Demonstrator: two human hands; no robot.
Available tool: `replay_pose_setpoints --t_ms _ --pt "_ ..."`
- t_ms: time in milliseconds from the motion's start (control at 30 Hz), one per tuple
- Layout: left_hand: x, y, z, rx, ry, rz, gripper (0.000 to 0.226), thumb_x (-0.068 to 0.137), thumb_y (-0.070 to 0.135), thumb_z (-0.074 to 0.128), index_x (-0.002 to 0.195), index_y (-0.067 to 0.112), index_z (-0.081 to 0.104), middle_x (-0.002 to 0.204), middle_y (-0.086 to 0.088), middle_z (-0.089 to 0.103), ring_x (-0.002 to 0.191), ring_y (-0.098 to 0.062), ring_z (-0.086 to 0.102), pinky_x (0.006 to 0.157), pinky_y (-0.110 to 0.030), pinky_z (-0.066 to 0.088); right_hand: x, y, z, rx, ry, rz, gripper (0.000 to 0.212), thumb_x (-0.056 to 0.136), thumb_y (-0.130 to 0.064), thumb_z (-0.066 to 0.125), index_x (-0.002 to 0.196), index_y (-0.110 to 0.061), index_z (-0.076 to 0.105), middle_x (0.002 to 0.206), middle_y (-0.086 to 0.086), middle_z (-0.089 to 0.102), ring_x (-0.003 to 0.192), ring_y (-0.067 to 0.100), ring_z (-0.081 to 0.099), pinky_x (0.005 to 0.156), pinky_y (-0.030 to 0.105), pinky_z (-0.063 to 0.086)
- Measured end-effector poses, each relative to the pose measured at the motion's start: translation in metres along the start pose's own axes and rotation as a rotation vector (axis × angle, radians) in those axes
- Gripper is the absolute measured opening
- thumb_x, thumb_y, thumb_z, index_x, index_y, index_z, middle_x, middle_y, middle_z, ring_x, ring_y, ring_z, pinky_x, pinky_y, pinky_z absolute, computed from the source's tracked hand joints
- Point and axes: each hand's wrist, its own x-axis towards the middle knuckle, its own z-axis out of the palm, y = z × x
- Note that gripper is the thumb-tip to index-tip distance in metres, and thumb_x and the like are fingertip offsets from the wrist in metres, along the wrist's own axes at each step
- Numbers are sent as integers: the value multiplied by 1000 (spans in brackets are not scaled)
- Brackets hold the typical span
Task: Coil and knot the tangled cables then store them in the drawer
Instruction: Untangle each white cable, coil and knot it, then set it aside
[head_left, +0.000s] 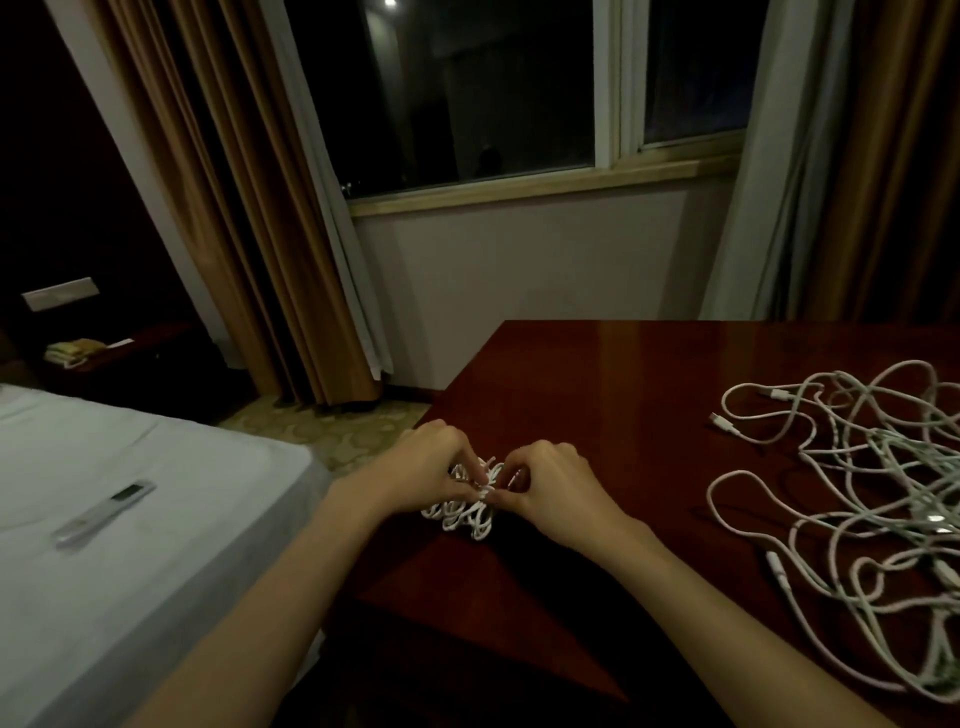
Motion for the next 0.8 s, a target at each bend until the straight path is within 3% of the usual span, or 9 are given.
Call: replay_pose_setpoints --t_ms 100,200,467,600,700,800 --pt "5 6 -8 22 8 -11 18 84 32 72 101 25 75 112 10 67 109 -10 56 96 -37 46 2 2 -28 -66 -79 -5 23 83 -36 73 101 -20 72 101 -2 70 95 12 64 86 30 54" --pt "15 22 -18 34 47 9 17 86 29 70 103 26 74 112 8 68 108 -9 58 95 -35 48 1 13 -66 -80 -19 10 13 84 -27 73 97 -23 73 94 -7 70 90 5 64 78 20 49" --pt "71 105 -24 -9 27 167 23 86 28 73 109 24 70 108 9 70 98 -5 62 86 -27 51 -28 63 -135 -205 16 75 18 87 -16 68 103 -21 73 101 -3 71 94 8 65 83 26 55" --pt "94 143 -20 -24 5 247 28 86 25 73 113 20 70 108 5 70 99 -8 63 87 -30 54 -47 82 -156 -240 62 112 19 86 -18 68 104 -20 74 101 -5 70 97 8 63 83 24 53" --pt "108 162 -15 -40 -21 274 27 86 26 72 112 19 70 107 4 70 99 -9 63 87 -32 54 -57 94 -169 -246 85 133 17 86 -19 69 102 -20 75 91 -10 68 86 3 61 74 19 50" --pt "123 180 -4 -63 -53 303 23 87 25 70 109 19 72 107 3 71 99 -12 64 87 -33 54 -66 108 -176 -238 90 161 17 85 -20 70 102 -20 75 94 -6 70 85 5 63 75 22 54"
